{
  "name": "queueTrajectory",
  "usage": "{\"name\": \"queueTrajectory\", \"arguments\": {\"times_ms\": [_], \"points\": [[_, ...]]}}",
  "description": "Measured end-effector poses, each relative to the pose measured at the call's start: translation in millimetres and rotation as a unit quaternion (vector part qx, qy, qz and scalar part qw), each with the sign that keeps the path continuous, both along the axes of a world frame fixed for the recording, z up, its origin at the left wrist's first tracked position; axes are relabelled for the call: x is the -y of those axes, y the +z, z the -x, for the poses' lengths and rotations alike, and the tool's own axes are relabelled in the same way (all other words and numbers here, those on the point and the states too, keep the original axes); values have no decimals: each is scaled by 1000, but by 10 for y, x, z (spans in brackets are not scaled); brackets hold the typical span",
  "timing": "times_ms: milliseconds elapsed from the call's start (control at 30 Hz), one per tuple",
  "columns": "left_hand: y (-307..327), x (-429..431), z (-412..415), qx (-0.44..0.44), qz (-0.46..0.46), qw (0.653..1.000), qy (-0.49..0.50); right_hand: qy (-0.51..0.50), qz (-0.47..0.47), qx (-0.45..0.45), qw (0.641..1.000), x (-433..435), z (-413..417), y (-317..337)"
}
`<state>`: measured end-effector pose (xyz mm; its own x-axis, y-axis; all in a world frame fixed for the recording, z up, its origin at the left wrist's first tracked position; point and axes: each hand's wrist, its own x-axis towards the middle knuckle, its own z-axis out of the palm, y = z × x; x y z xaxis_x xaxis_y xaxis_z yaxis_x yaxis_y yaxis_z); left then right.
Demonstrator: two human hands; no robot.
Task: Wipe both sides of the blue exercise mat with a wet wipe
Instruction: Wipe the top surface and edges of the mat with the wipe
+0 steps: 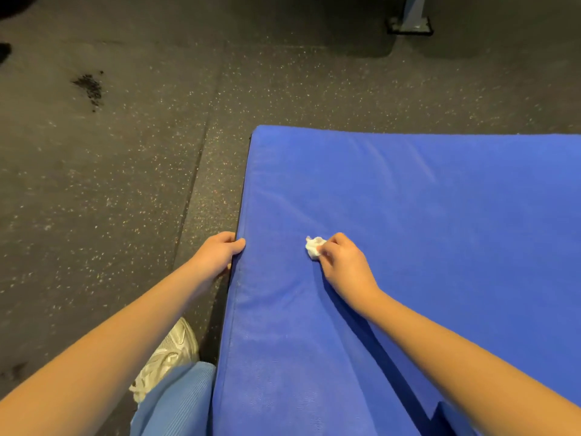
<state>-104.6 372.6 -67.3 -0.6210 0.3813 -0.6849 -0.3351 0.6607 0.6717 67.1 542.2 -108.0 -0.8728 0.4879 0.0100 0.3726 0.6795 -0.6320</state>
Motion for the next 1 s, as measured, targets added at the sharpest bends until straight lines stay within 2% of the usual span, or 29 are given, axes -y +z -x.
{"name": "queueTrajectory", "arguments": {"times_ms": [67,200,233,267,333,400,433,567,700,800,867,933,1000], "points": [[14,-2,-7,-6,2,1000,-3,19,28,-42,999,145,7,67],[-22,43,-45,-15,13,1000,-14,258,15,-35,965,361,-114,216],[-29,43,-36,-13,10,1000,-15,262,-14,-36,964,258,-66,172],[-43,39,-15,-9,0,1000,-10,224,-30,-37,973,137,19,131],[-32,-10,36,16,-28,999,5,60,-37,-21,997,-110,219,117],[24,-51,43,42,-50,998,17,-19,-21,-2,1000,-165,320,94],[46,-63,44,49,-49,997,19,-7,-16,-12,1000,-114,336,77],[-13,-80,86,43,-19,998,32,149,33,-44,987,207,188,52],[-14,-262,196,65,-16,994,91,205,-11,-34,978,190,160,14],[-36,-386,313,59,-3,996,68,266,-48,-50,961,28,308,22],[-12,-476,402,42,-13,997,59,236,-61,-57,968,-137,521,39],[35,-549,469,33,-11,998,45,99,-39,-47,993,-303,802,82],[34,-606,516,37,-10,999,37,-6,-8,-32,999,-383,1007,86]]}}
